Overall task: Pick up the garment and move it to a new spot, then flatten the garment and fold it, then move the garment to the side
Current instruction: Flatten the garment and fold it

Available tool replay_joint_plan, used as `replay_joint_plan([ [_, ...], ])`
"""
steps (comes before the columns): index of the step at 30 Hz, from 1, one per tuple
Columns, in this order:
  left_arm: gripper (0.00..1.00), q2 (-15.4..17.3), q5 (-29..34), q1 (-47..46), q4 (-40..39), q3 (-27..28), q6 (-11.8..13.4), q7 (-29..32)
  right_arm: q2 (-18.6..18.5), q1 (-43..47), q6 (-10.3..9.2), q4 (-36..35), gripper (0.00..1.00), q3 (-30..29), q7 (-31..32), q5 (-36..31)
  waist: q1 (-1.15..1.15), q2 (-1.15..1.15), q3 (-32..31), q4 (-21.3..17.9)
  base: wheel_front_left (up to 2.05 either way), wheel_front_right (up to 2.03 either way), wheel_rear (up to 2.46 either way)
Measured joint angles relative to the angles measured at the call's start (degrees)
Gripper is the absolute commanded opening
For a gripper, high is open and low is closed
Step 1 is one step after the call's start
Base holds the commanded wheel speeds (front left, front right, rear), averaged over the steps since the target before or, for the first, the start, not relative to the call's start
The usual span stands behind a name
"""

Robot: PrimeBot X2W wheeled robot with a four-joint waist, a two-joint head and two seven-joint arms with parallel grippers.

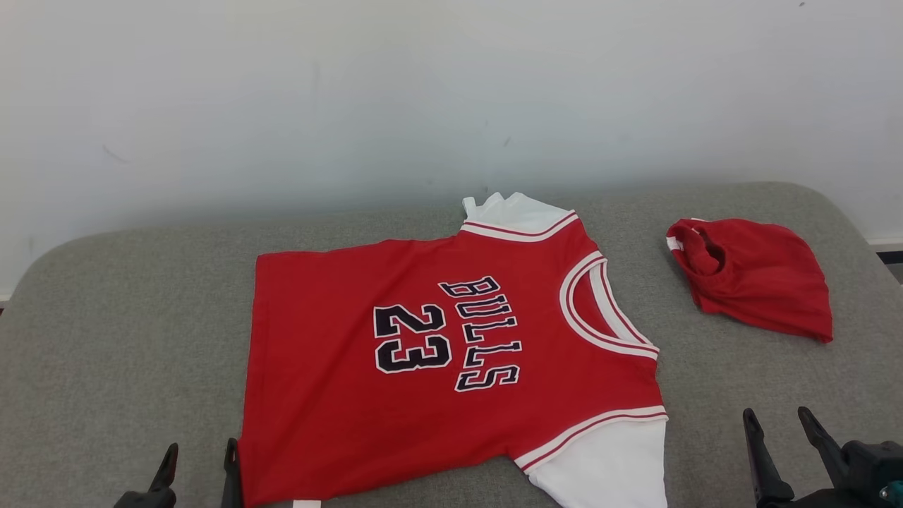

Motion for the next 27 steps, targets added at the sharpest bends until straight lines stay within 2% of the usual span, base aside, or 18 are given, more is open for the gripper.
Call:
replay_joint_plan([
  [7,1.0,1.11,1.9,-0.01,-0.23,-1.31,-0.1,1.57,0.05,0.0,0.0,-0.02,1.0,0.48,0.98,0.0,0.0,0.0,0.0,0.13,0.0,0.0,0.0],
  [9,1.0,1.54,1.97,-0.01,-0.23,-1.53,-1.1,1.99,0.05,0.0,0.0,-0.02,1.0,0.48,1.04,0.0,0.0,0.0,-0.03,0.18,0.0,0.0,0.0],
  [16,1.0,1.98,1.88,-0.01,-0.49,-1.83,-1.67,2.98,0.1,0.0,0.0,-0.03,1.0,0.58,1.54,0.01,0.0,0.0,-0.2,0.31,0.0,0.0,0.0],
  [23,1.0,2.11,0.42,-0.13,-0.48,-2.2,-3.19,3.66,0.15,0.01,0.11,-0.11,1.0,0.92,3.12,0.57,0.0,0.0,-0.2,0.46,0.0,0.0,0.0],
  [27,1.0,1.9,-1.48,-0.12,0.59,-2.6,-4.48,5.64,0.82,0.13,1.11,0.45,1.0,2.07,5.82,2.49,0.0,0.0,-0.02,0.6,0.0,0.0,0.0],
])
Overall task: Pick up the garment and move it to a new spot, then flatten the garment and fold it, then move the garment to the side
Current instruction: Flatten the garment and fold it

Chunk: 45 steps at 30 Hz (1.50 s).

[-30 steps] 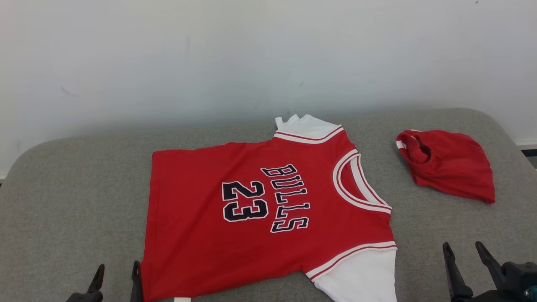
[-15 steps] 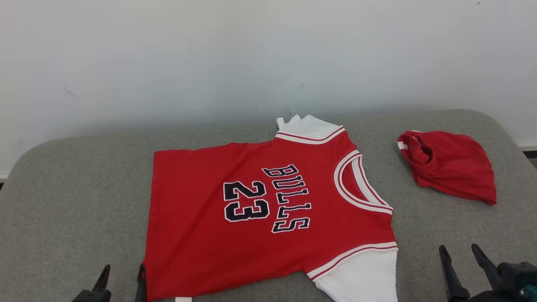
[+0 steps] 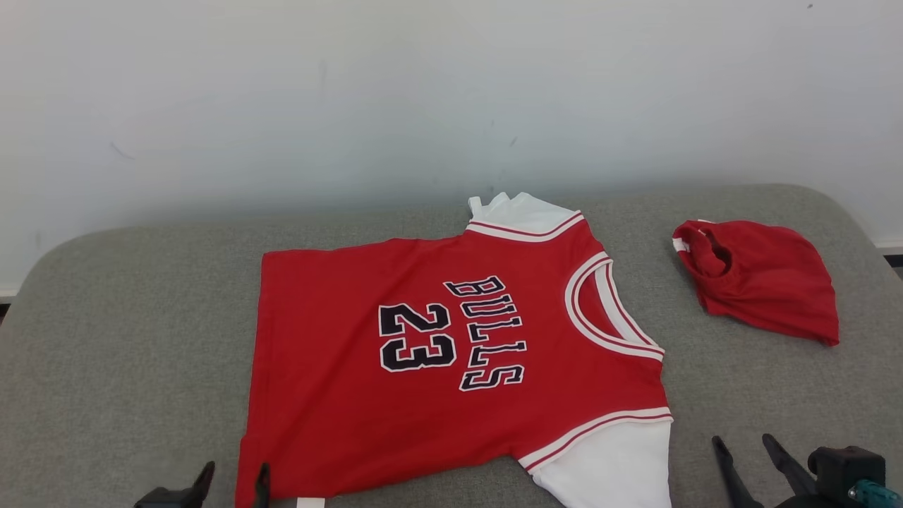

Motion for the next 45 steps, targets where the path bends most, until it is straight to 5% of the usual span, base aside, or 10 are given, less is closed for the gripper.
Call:
replay_joint_plan([
  [15,1.0,-0.54,-5.9,-3.33,4.48,0.49,-4.22,6.71,1.08,-0.44,3.01,2.97,1.0,4.95,9.37,3.03,0.0,0.0,3.35,0.23,0.0,0.0,0.0],
  [32,1.0,-0.37,-7.08,-11.93,17.6,-0.66,-6.76,12.0,3.24,-4.48,3.5,11.06,1.0,8.24,15.43,3.68,0.0,0.0,6.45,0.75,0.0,0.0,0.0],
  [33,1.0,-0.58,-7.56,-12.06,18.39,-0.37,-6.76,12.01,3.31,-4.88,3.5,11.34,0.91,8.31,15.74,3.68,0.0,0.0,6.48,0.77,0.0,0.0,0.0],
  [34,0.62,-0.75,-7.91,-12.17,19.18,-0.47,-6.78,12.47,3.38,-5.14,3.5,11.49,0.08,8.36,15.93,3.69,0.0,0.0,6.48,0.78,0.0,0.0,0.0],
  [35,0.35,-0.92,-7.91,-12.21,19.93,-0.64,-7.08,12.81,3.43,-5.31,3.5,11.63,0.0,8.47,16.08,3.7,0.0,0.0,6.49,0.78,0.0,0.0,0.0],
  [36,0.0,-1.2,-7.91,-12.29,20.54,-0.59,-7.16,12.94,3.46,-5.43,3.5,11.88,0.0,8.54,16.14,3.71,0.0,0.0,6.48,0.78,0.0,0.0,0.0],
  [45,0.0,-1.47,-7.62,-14.12,22.87,-0.99,-7.16,13.04,3.85,-6.37,4.54,13.4,0.0,8.31,16.15,4.55,0.0,0.0,5.92,0.89,0.0,0.0,0.0],
])
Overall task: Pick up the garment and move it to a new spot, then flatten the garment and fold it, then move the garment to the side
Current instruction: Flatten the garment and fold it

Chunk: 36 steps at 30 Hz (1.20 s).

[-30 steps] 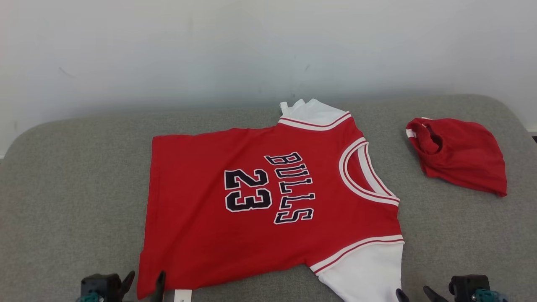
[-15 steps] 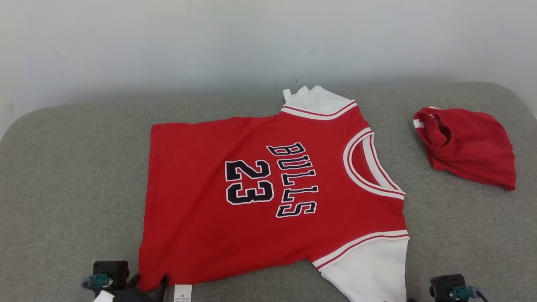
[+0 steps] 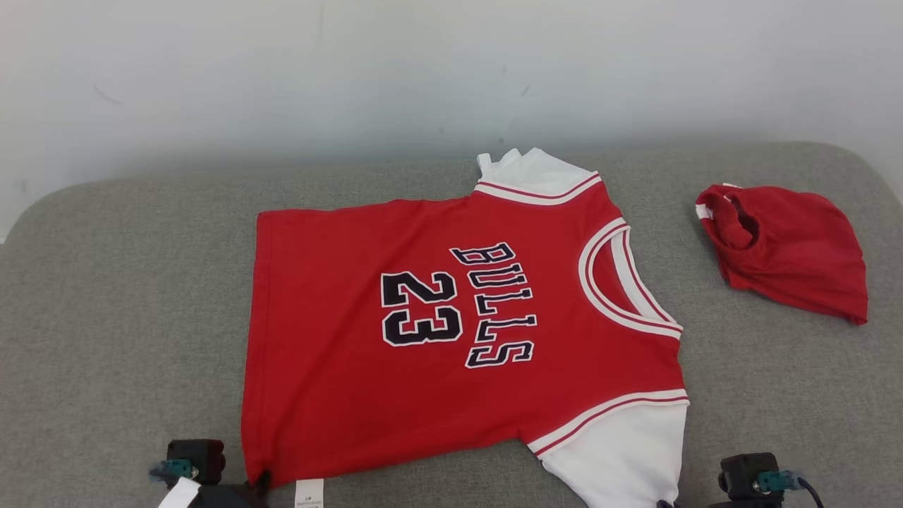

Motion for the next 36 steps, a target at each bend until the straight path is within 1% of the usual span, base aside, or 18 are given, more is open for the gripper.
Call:
replay_joint_plan([
  [4,0.0,-0.03,-0.01,-0.03,-0.32,0.47,0.11,-1.04,0.45,0.08,0.32,-0.76,0.0,-2.26,-1.23,2.6,0.0,0.0,-0.43,0.15,0.0,0.0,0.0],
  [6,0.0,0.13,-0.01,-0.02,-0.99,0.78,0.48,-1.91,-0.35,0.4,0.3,-2.03,0.0,-4.24,-2.26,2.87,0.0,0.0,-0.63,0.21,0.0,0.0,0.0],
  [9,0.0,0.68,-0.01,0.2,-2.31,1.04,0.48,-2.99,-2.0,0.72,0.42,-4.42,0.0,-7.37,-3.63,4.97,0.0,0.0,-0.94,0.22,0.0,0.0,0.0],
  [12,0.0,0.91,-0.01,0.76,-3.52,1.0,0.47,-3.76,-2.77,2.31,1.14,-6.32,0.0,-8.2,-3.88,5.94,0.0,0.0,-1.23,0.15,0.0,0.0,0.0],
  [15,0.0,0.88,-0.01,1.72,-4.12,0.88,0.46,-4.25,-2.53,3.82,2.68,-8.06,0.0,-8.18,-3.8,8.12,0.0,0.0,-1.58,0.02,0.0,0.0,0.0],
  [20,0.0,0.82,0.07,1.94,-6.27,0.44,0.45,-4.59,-2.07,3.25,4.42,-11.28,0.0,-7.86,-2.88,9.83,0.0,0.0,-2.05,-0.14,0.0,0.0,0.0],
  [23,0.0,1.65,-0.02,1.81,-7.64,0.69,0.35,-4.26,-2.66,0.25,5.03,-13.08,0.0,-7.61,-1.74,10.25,-0.01,0.0,-1.99,-0.24,0.0,0.0,0.0],
  [26,0.0,2.35,-0.35,0.01,-8.4,0.7,-0.58,-3.0,-4.21,-4.37,5.35,-13.96,0.0,-8.06,-0.25,10.68,0.0,0.0,-1.62,-0.4,0.0,0.0,0.0],
  [28,0.0,2.46,-2.0,-1.66,-8.76,0.7,-1.11,-1.69,-5.19,-7.03,5.53,-13.89,0.0,-8.55,1.07,11.58,0.0,0.0,-1.28,-0.39,0.0,0.0,0.0],
  [31,0.0,2.55,-3.59,-4.93,-7.97,0.66,-1.6,0.6,-6.54,-11.11,5.55,-12.3,0.0,-8.5,3.52,11.63,0.0,0.0,-0.63,-0.21,0.0,0.0,0.0],
  [34,0.0,2.4,-6.81,-8.33,-5.69,1.04,-2.09,3.22,-6.87,-16.14,5.59,-8.62,0.0,-7.56,6.24,12.01,0.0,0.0,0.36,-0.03,0.0,0.0,0.0],
  [36,0.0,2.4,-7.66,-10.38,-3.88,1.14,-2.11,5.13,-6.97,-19.64,5.61,-6.01,0.0,-6.54,8.05,12.01,0.0,0.0,1.2,0.07,0.0,0.0,0.0],
])
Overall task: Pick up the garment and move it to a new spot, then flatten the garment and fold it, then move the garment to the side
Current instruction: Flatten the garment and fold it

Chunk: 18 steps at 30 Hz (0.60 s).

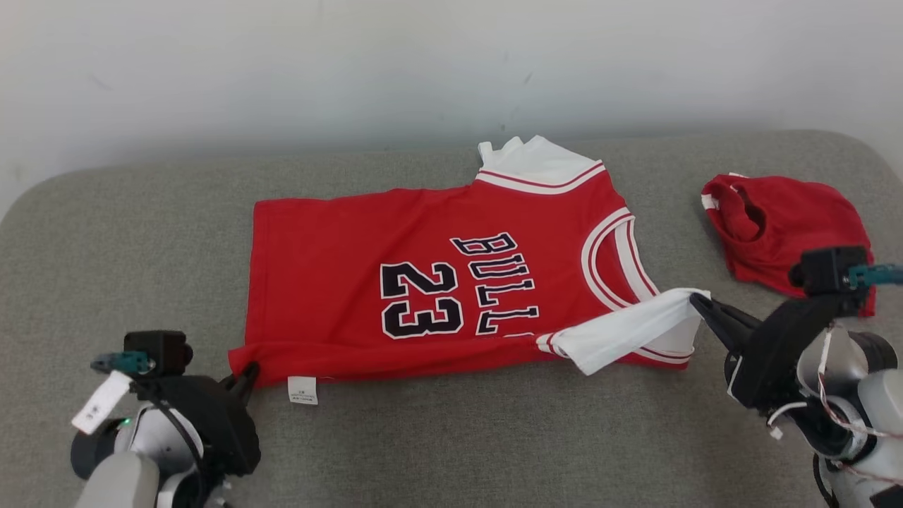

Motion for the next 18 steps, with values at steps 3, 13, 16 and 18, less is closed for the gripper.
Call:
replay_joint_plan([
  [3,0.0,-0.87,-4.32,-3.37,2.86,1.87,-0.32,2.85,0.69,-5.13,0.0,4.61,0.0,1.05,3.02,1.12,0.0,0.0,1.41,0.1,0.0,0.0,0.0],
  [13,0.0,-0.04,-5.38,-19.67,12.03,-0.74,-0.45,14.78,1.66,-24.13,-1.19,18.41,0.0,5.37,14.02,0.29,0.01,0.0,6.67,0.6,0.0,0.0,0.0],
  [16,0.0,-0.38,-5.3,-23.67,14.12,-1.52,-0.46,16.64,1.88,-29.16,-1.69,21.42,0.0,6.15,15.77,-0.81,0.01,0.01,8.26,0.76,0.0,0.0,0.0],
  [18,0.0,-0.73,-5.24,-25.27,15.27,-2.12,-0.46,17.49,2.03,-30.5,-2.13,23.59,0.0,6.3,16.46,-0.85,0.01,0.01,9.29,0.88,0.0,0.0,0.0],
])
